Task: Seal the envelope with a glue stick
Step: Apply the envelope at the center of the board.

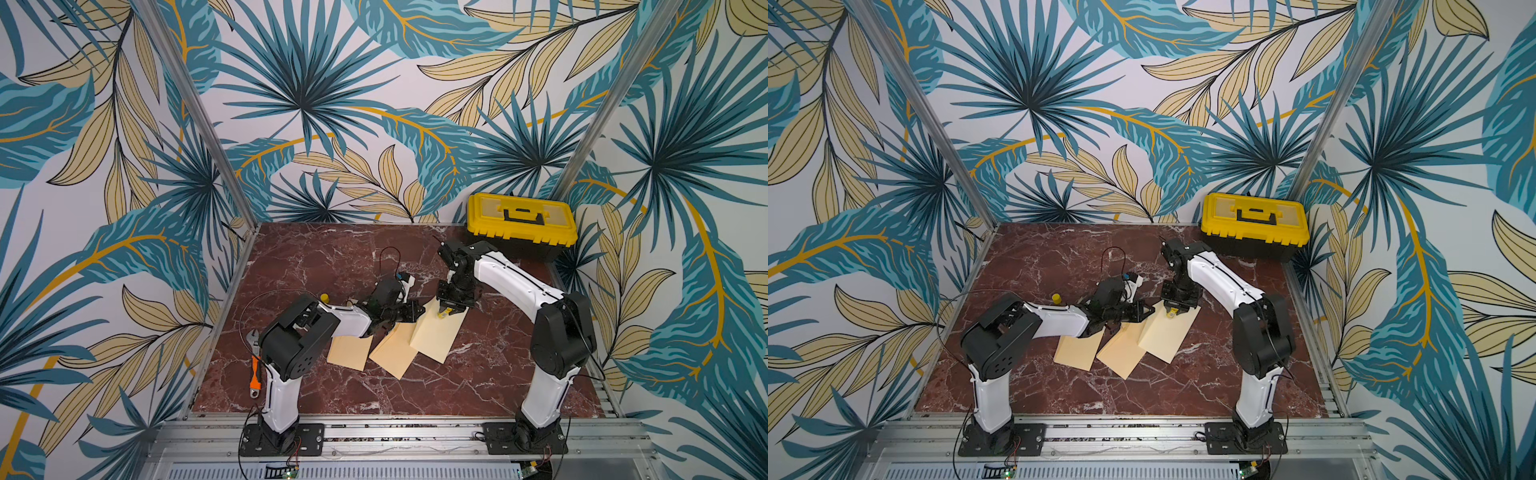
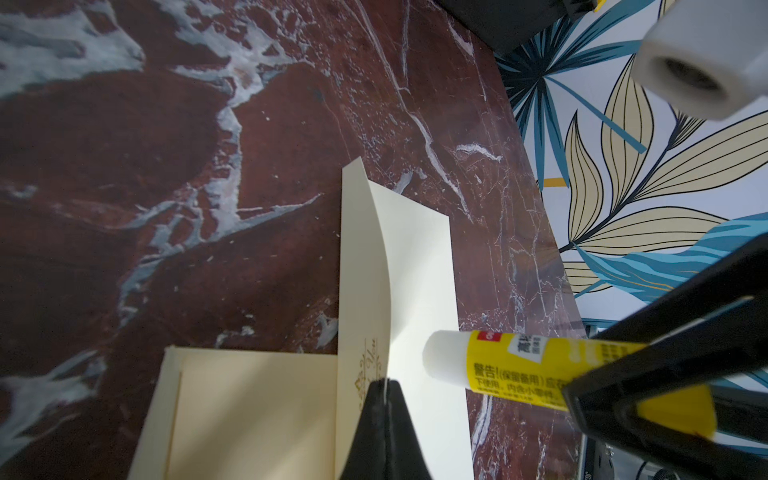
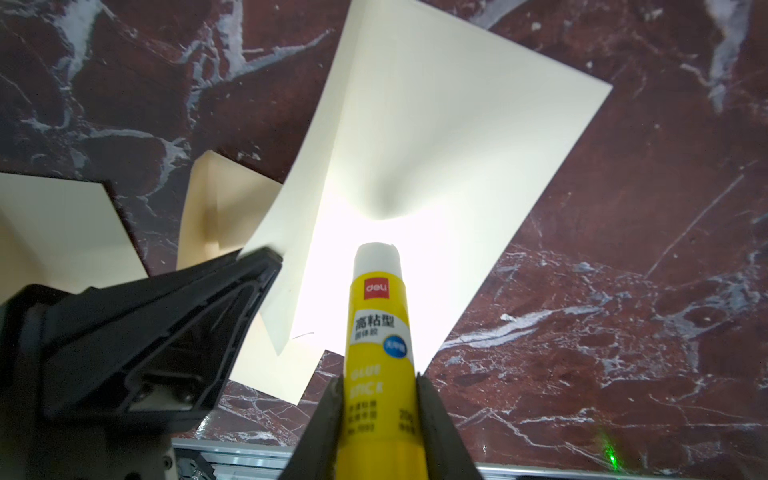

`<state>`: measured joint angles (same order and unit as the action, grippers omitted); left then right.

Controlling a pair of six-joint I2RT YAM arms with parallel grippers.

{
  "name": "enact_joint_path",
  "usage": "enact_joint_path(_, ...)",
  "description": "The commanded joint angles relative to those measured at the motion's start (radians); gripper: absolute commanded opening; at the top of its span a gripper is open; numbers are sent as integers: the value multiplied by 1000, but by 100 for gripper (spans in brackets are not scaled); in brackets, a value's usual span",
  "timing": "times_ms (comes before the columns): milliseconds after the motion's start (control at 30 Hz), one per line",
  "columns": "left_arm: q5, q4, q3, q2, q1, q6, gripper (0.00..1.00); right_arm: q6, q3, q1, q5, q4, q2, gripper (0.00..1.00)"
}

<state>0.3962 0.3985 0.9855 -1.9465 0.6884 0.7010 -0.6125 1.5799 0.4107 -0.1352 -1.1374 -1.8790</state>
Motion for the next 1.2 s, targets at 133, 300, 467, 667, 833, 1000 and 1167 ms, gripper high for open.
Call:
enact_joint_path(133, 24, 31, -22, 10, -7, 9, 3, 31, 95, 7, 40, -80, -90, 0)
enact_joint_path(300, 21, 27, -28, 12, -9, 3, 3, 53, 132, 7, 77, -128, -122, 0)
enact_joint_path(467, 22, 28, -30, 11, -8, -1, 3, 63, 122, 7, 77, -139, -129, 0)
enact_joint_path(667, 20, 30, -33, 7, -10, -4, 3, 69, 115, 6, 49, -135, -152, 0)
enact_joint_path(833, 17, 28, -33, 6, -9, -6, 3, 86, 108, 13, 39, -151, -160, 0)
enact_joint_path(1000, 20, 32, -34, 3, -8, -4, 3, 91, 78, 20, 18, -151, -154, 0)
enact_joint_path(1167, 20, 31, -33, 2, -8, -4, 3, 99, 54, 32, -26, -153, -143, 0)
